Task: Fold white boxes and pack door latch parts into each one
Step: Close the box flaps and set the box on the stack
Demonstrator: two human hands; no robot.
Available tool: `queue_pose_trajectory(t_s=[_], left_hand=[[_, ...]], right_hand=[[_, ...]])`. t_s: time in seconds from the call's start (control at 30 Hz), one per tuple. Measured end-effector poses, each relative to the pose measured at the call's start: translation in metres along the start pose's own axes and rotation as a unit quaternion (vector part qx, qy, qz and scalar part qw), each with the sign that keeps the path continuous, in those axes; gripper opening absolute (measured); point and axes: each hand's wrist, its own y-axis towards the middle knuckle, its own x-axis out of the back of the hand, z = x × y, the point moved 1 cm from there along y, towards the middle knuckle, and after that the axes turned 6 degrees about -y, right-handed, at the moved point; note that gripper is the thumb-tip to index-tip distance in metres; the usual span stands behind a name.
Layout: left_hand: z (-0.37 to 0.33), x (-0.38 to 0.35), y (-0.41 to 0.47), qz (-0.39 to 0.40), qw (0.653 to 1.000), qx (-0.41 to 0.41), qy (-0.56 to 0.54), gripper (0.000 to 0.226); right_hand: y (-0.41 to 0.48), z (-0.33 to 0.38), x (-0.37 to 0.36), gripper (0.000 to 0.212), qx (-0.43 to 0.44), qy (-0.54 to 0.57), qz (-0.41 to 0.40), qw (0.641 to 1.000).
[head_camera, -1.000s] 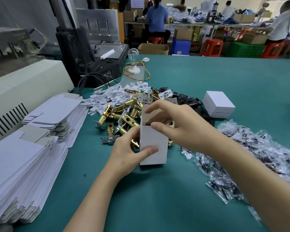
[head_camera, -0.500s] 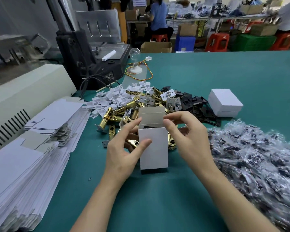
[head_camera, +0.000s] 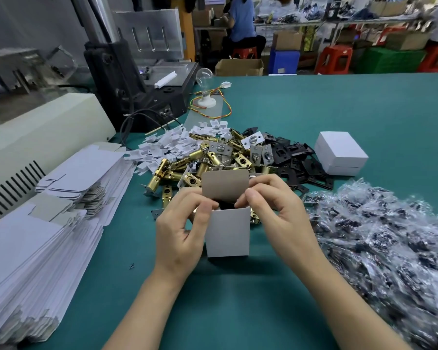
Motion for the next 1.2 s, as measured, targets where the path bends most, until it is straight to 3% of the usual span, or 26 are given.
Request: queue_pose_trajectory(t_s=[0.17,0.27,0.4,0.53,0.8,1.07,1.2], left_hand=[[-0.007,-0.002,-0.004,-0.051,0.997,-0.042,0.050,0.027],[-0.008,-0.004,-0.005,-0.055,0.997,-0.047,0.025,0.013],[-0.006,-0.005,-0.006,-0.059,0.998,-0.013,-0.030,0.046],[-0.005,-0.004,-0.004,-0.042,0.999,-0.021,-0.015,0.041],[-0.002,-0.001,-0.002,-0.029,0.998,-0.060,0.001,0.013],[-0.008,0.003,-0.001,-0.020,0.998,-0.053,-0.031,0.041],[-0.010,0.003,0.001,-0.022,0.999,-0.038,-0.032,0.017]], right_hand=[[-0.001,-0.001,-0.001,0.026,-0.011,0.040,0.030,0.999],[-0.002,-0.004,-0.002,0.024,-0.009,0.058,0.034,0.998],[-0.004,-0.007,-0.005,0.015,-0.011,0.089,0.031,0.996],[-0.003,-0.007,-0.005,0.035,-0.041,0.190,0.029,0.981],[-0.003,-0.001,0.000,0.024,-0.020,0.146,0.042,0.988],[-0.006,0.000,-0.001,0.014,-0.021,0.101,0.055,0.993],[-0.006,-0.003,0.000,0.011,-0.010,0.067,0.061,0.996]])
